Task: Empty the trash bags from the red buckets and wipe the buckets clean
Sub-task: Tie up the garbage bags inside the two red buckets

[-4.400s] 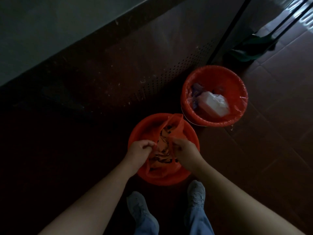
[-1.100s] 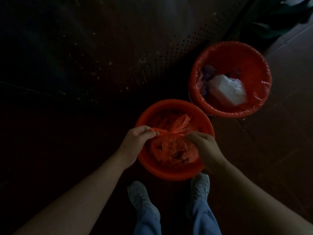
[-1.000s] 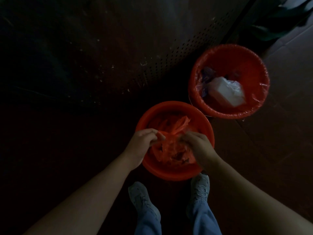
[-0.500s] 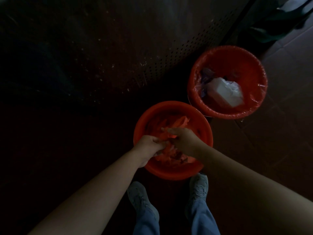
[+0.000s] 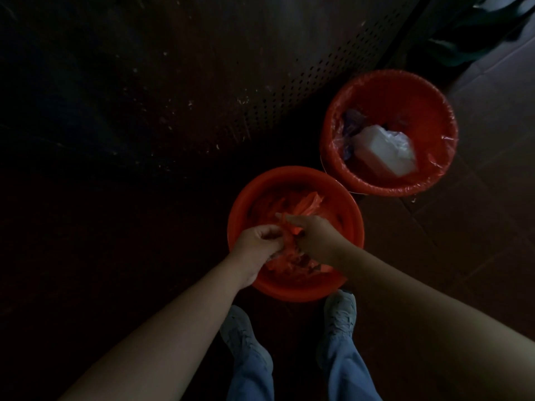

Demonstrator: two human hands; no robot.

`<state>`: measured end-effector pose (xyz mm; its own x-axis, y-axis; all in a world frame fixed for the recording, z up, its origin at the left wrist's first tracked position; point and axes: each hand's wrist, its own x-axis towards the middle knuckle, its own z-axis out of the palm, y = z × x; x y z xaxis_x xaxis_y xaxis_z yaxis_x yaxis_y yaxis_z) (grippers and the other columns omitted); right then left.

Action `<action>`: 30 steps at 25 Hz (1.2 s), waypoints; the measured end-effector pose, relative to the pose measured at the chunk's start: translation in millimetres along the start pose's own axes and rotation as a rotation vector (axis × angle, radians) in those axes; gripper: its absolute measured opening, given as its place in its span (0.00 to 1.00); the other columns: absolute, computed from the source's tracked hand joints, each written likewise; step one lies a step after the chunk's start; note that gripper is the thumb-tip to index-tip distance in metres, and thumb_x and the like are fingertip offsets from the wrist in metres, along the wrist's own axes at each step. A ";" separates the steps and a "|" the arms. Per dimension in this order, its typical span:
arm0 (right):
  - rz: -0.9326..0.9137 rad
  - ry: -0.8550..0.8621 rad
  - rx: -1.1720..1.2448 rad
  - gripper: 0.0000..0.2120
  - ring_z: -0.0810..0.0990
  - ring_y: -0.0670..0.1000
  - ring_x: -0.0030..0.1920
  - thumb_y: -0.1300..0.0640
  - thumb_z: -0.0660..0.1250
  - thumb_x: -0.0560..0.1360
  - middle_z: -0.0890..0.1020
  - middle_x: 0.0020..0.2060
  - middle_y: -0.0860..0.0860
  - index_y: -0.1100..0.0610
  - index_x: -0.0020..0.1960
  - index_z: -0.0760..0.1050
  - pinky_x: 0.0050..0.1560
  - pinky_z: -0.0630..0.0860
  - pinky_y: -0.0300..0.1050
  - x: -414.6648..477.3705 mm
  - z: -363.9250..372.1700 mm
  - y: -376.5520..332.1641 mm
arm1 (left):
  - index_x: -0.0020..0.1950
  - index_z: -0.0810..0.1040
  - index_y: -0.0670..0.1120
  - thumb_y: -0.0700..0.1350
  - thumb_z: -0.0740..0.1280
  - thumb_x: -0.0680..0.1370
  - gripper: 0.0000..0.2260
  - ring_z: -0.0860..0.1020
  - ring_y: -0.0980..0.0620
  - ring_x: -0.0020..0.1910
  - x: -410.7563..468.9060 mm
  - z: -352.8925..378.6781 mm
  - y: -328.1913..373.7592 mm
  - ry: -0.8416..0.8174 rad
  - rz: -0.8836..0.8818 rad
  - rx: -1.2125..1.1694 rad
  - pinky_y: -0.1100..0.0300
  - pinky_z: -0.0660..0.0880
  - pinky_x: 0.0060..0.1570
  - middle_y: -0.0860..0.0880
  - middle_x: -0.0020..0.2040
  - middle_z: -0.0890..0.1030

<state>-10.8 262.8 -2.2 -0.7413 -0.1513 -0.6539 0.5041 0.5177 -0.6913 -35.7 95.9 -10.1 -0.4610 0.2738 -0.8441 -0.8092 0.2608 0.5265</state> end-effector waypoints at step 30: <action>0.534 0.439 -0.257 0.26 0.78 0.59 0.59 0.45 0.66 0.78 0.74 0.63 0.54 0.48 0.72 0.61 0.58 0.76 0.64 -25.2 4.5 71.5 | 0.53 0.75 0.54 0.51 0.66 0.77 0.06 0.74 0.48 0.54 24.7 -51.9 -18.2 0.530 0.147 1.197 0.52 0.71 0.43 0.53 0.54 0.75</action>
<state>45.9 299.9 -36.5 -0.5599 0.4997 -0.6609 0.7663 0.6156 -0.1837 -51.3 49.8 -45.9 -0.8237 0.0475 -0.5650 -0.0451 0.9878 0.1488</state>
